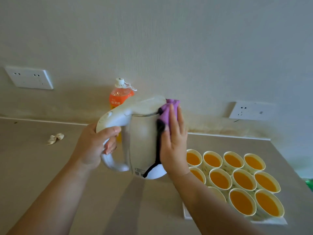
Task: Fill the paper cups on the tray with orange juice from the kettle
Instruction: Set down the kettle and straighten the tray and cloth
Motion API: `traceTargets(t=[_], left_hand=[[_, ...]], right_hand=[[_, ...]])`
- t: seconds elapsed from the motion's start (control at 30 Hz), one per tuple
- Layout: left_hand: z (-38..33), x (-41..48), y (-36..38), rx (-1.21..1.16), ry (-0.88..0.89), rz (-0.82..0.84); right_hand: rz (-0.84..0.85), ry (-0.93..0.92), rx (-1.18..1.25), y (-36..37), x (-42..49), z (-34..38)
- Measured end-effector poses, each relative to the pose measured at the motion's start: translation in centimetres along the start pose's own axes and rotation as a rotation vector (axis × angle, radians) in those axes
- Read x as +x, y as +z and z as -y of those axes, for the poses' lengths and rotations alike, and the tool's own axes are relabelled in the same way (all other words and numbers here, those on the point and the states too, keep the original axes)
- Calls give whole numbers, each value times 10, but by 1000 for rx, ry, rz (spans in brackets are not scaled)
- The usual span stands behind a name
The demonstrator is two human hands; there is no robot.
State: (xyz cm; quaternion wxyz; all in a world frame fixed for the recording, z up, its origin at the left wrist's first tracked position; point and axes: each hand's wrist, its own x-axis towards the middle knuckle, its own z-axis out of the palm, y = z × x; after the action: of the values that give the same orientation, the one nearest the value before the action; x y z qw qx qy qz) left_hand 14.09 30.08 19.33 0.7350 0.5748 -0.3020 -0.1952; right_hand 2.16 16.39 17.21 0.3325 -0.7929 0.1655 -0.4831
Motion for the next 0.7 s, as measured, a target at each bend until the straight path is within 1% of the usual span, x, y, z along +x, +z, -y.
traceTargets(t=[0.03,0.07,0.1,0.13,0.17,0.27,0.33,0.37,0.4,0.43,0.47,0.5,0.53,0.57,0.6,0.63,0.67,0.7], left_hand=[[-3,0,-4,-26,10,26],[-6,-1,-8,-46,17,50],[-8,-1,-12,-59,27,69],[-11,-1,-15,-62,35,84],[-14,-1,-19,-72,41,104],[-24,3,-30,-133,-4,203],[-27,9,-39,-201,-59,374],[-25,14,-44,-283,-87,464],[-24,18,-48,-450,-134,559],[-22,21,-47,-595,-106,571],[-26,21,-51,-601,-81,469],[-25,20,-53,-617,-102,405],[-23,21,-51,-615,-116,380],[-20,21,-46,-521,-82,389],[-17,20,-46,-446,-146,389],[-20,16,-46,-292,-121,292],[-23,14,-45,-220,-105,203],[-24,15,-45,-226,-92,149]], right_hand=[[33,125,176,-7,6,5],[87,293,347,-14,11,7],[158,464,462,-22,15,9],[227,572,500,-29,18,8],[280,635,482,-34,21,6],[352,702,415,-36,32,2],[371,705,411,-34,45,4],[374,717,435,-34,51,4],[396,722,474,-33,57,4],[439,725,525,-33,63,5],[483,726,566,-31,66,4],[510,731,586,-31,69,6],[535,731,583,-29,67,2],[559,733,578,-28,65,1],[580,738,557,-26,60,-1],[589,757,527,-21,56,-5],[584,791,494,-16,51,-11],[567,836,480,-11,45,-16]])
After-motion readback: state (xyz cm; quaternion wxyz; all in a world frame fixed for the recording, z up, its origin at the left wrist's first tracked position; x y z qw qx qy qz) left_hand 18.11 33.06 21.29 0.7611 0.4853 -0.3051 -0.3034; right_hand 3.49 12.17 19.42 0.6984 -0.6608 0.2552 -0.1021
